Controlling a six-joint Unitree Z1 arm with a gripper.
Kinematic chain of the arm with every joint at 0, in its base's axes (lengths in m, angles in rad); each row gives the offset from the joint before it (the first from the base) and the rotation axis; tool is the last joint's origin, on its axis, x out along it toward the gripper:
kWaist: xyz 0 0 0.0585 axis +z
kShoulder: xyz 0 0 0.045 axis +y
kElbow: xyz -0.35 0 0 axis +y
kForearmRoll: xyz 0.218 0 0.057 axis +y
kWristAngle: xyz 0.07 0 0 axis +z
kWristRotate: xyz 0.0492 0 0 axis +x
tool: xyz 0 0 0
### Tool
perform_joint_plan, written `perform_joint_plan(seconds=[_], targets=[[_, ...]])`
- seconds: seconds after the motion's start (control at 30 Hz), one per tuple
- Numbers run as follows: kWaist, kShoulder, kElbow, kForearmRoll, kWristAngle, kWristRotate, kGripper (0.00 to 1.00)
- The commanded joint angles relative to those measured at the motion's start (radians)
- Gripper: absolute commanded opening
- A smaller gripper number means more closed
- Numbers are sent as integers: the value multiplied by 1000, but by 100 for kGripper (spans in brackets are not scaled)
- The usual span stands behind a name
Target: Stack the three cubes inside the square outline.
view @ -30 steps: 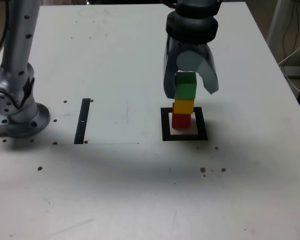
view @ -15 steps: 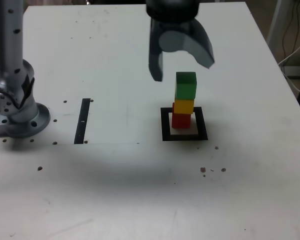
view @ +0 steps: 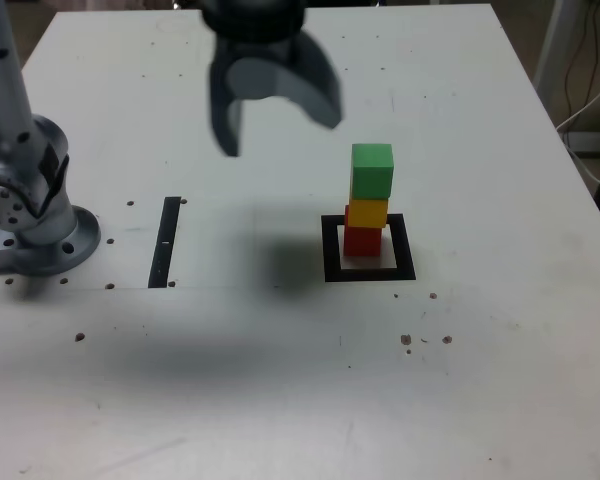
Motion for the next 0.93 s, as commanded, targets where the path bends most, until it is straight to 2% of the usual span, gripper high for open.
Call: perform_joint_plan(seconds=[0.0,0.2,0.43,0.9], targets=[[1,-34,58,-9,-8,-3,100],[1,-89,236,-18,-44,-6,100],[11,-129,372,-55,-54,-1,100],[81,-107,553,-287,-65,61,99]])
